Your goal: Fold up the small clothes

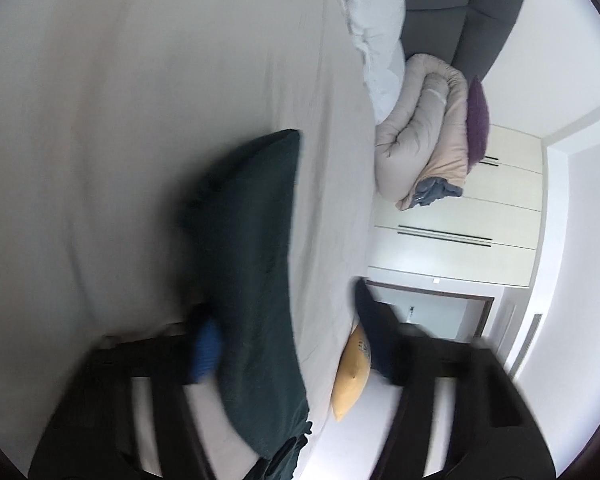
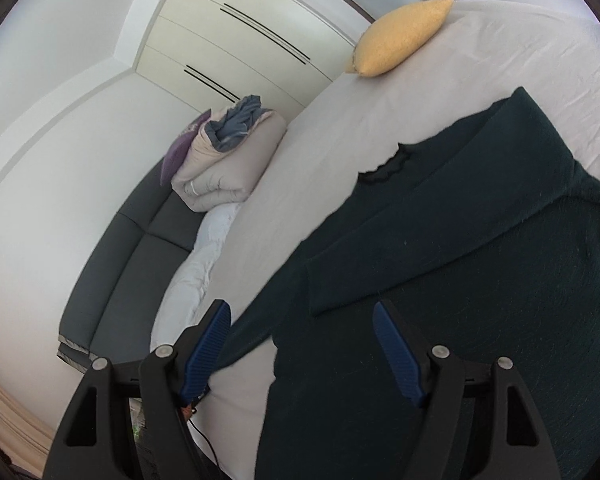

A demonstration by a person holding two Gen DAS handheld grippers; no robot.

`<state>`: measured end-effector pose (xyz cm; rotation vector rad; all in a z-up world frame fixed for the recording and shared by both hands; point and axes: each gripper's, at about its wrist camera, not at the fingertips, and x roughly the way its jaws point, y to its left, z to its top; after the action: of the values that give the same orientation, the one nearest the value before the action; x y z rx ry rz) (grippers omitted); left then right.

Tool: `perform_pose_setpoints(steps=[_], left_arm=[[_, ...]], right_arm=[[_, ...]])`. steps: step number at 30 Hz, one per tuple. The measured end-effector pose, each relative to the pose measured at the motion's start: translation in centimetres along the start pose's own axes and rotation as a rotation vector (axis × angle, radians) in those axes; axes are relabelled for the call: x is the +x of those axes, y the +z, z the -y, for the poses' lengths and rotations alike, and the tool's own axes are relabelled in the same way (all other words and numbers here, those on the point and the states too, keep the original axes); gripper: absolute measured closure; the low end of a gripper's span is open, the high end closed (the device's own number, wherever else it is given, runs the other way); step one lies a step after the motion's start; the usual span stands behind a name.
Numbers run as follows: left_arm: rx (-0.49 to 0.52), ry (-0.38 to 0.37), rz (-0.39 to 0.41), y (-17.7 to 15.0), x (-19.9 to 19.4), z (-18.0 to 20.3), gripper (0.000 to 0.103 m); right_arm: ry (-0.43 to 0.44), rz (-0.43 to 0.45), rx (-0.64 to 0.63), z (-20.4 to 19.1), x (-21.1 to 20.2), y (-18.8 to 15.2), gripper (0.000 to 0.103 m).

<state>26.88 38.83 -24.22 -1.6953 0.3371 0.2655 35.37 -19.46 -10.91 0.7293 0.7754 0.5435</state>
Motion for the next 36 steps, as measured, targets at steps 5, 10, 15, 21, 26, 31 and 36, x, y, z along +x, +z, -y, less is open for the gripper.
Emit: perform_pose_setpoints(steps=[5, 10, 15, 21, 26, 31, 36], left_arm=[[0.17, 0.076, 0.012, -1.4, 1.2, 2.0, 0.089], [0.597, 0.134, -0.072, -9.3, 4.0, 9.4, 0.093], [1.138, 0.187, -0.242, -25.7, 8.3, 13.4, 0.096], [1.576, 0.252, -0.323, -40.3, 9.8, 10.0, 0.096], [1.581, 0.289, -0.345, -41.8, 7.9, 5.8, 0.096], [1.227, 0.249, -0.152, -30.4, 3.7, 7.5, 0.096], [1.062, 0.264, -0.018, -20.8, 0.7, 8.5, 0.095]], right_arm=[[-0.021, -0.016, 0.02, 1.1, 0.4, -0.4, 0.026], [-0.044, -0.027, 0.056, 3.1, 0.8, -0.5, 0.028], [-0.066, -0.049, 0.088, 4.7, 1.8, -0.1, 0.031], [-0.054, -0.149, 0.075, 4.6, 5.7, 1.2, 0.031], [-0.067, -0.226, 0.02, 3.2, 9.5, 2.2, 0.032], [-0.024, -0.267, -0.071, 0.2, 11.7, 1.5, 0.028], [0.04, -0.367, -0.164, -4.8, 16.7, 1.5, 0.027]])
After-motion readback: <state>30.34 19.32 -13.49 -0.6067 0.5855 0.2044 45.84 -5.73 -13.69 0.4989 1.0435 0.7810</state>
